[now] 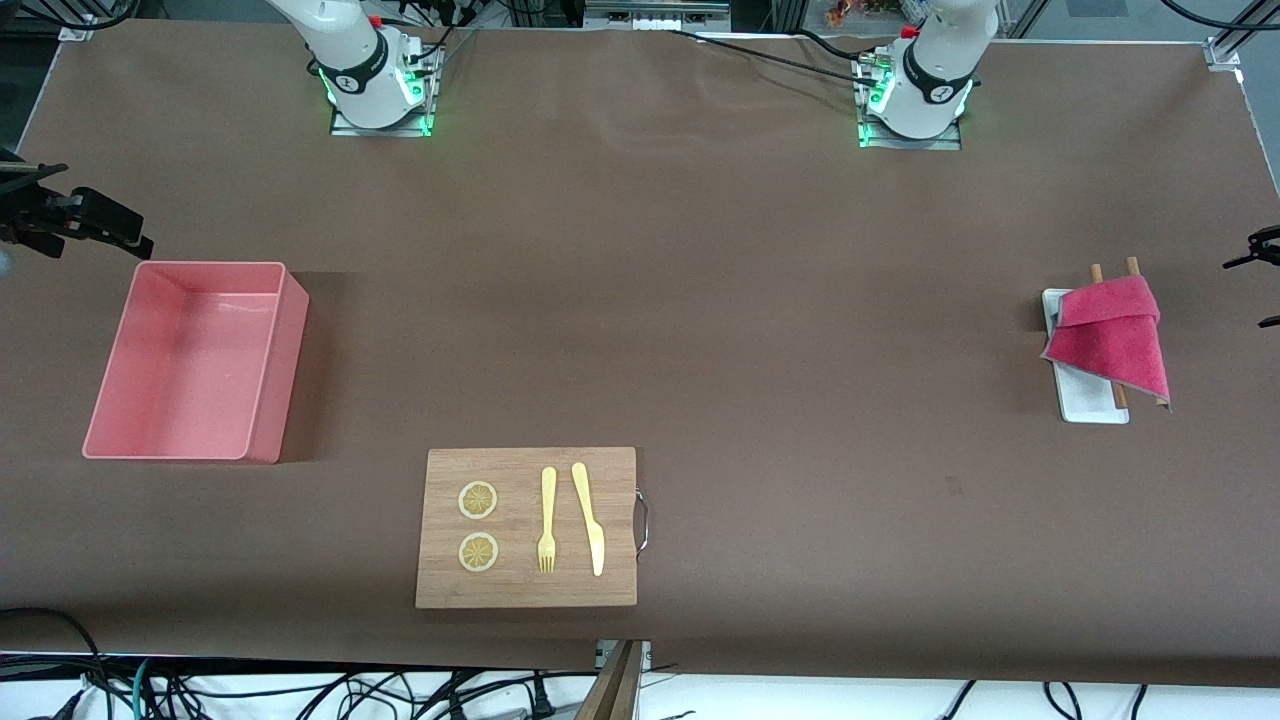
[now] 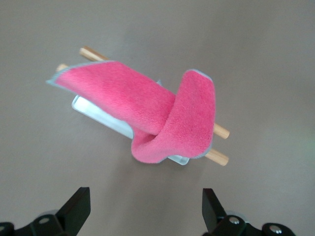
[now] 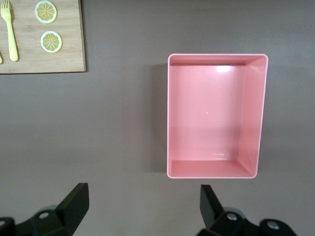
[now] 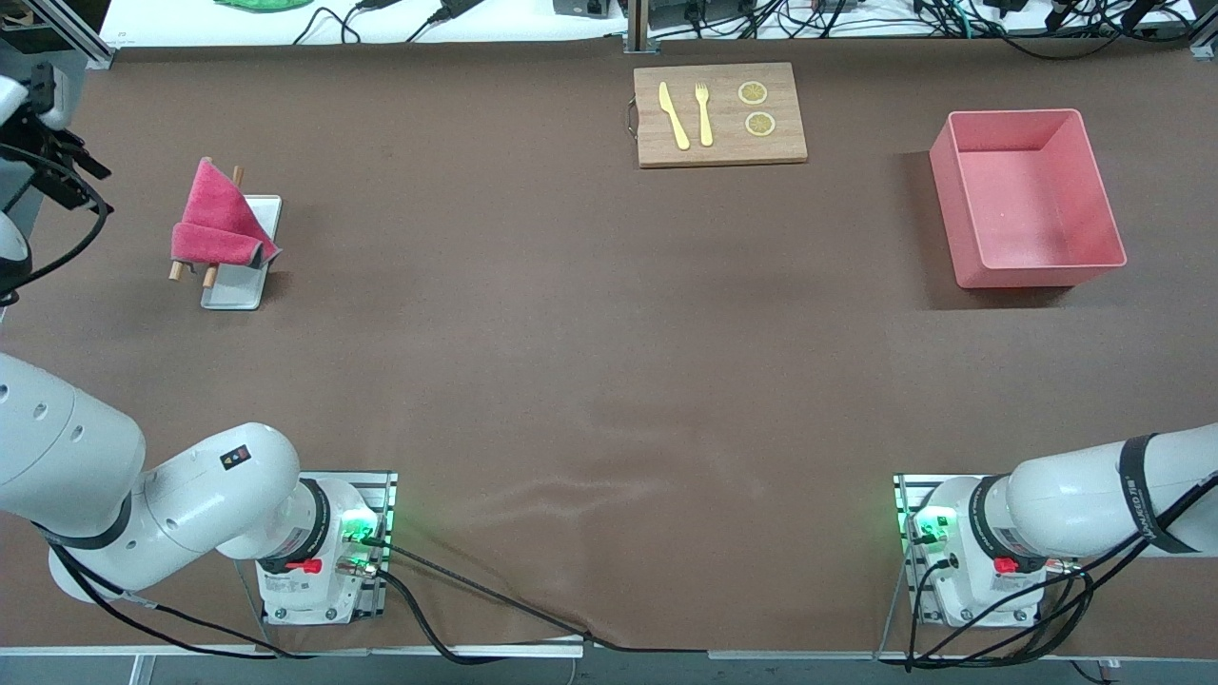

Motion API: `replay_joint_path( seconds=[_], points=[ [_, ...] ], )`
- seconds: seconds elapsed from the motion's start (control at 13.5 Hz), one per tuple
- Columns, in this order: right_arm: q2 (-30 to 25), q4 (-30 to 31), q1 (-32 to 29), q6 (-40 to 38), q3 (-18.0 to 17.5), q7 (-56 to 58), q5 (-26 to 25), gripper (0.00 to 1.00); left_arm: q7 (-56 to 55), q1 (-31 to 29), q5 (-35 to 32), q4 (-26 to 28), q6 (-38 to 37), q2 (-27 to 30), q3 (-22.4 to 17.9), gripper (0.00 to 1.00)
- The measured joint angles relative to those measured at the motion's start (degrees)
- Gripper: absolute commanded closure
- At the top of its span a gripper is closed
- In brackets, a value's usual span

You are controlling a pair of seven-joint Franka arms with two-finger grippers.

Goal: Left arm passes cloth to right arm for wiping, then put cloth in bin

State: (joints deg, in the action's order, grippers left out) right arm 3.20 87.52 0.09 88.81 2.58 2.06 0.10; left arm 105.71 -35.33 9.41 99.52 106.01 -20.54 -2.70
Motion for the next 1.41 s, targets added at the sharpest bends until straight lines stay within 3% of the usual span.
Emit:
replay_joint_path(
  seconds=[0.37, 0.44, 0.67, 0.74, 1.19, 1.26, 1.41],
  points=[
    [0.0, 0.0, 0.0, 0.0, 0.0, 0.0, 0.0, 0.0, 20.2, -5.4, 11.2, 0.1, 1.0, -9.4, 0.0, 0.0],
    [0.0, 0.0, 0.0, 0.0, 0.0, 0.0, 0.0, 0.0, 22.2, -5.8, 12.6, 0.1, 1.1, -10.8, 0.0, 0.03],
    [0.0, 0.0, 0.0, 0.1, 0.0, 0.0, 0.0, 0.0, 26.0, -6.3, 14.3, 0.0, 1.2, -13.6, 0.2, 0.31],
    [0.1, 0.0, 0.0, 0.1, 0.0, 0.0, 0.0, 0.0, 26.6, -6.3, 14.5, 0.0, 1.2, -14.1, 0.3, 0.35],
    [0.1, 0.0, 0.0, 0.2, 0.0, 0.0, 0.0, 0.0, 30.0, -6.3, 17.6, -0.4, 1.3, -16.5, 0.5, 0.43],
    [0.2, 0.0, 0.0, 0.2, 0.0, 0.0, 0.0, 0.0, 30.3, -6.3, 17.6, -0.7, 1.4, -16.6, 0.5, 0.57],
    [0.8, 0.0, 0.0, 0.2, 0.0, 0.0, 0.0, 0.0, 30.7, -6.3, 17.6, -1.1, 1.4, -16.6, 0.5, 0.96]
  ],
)
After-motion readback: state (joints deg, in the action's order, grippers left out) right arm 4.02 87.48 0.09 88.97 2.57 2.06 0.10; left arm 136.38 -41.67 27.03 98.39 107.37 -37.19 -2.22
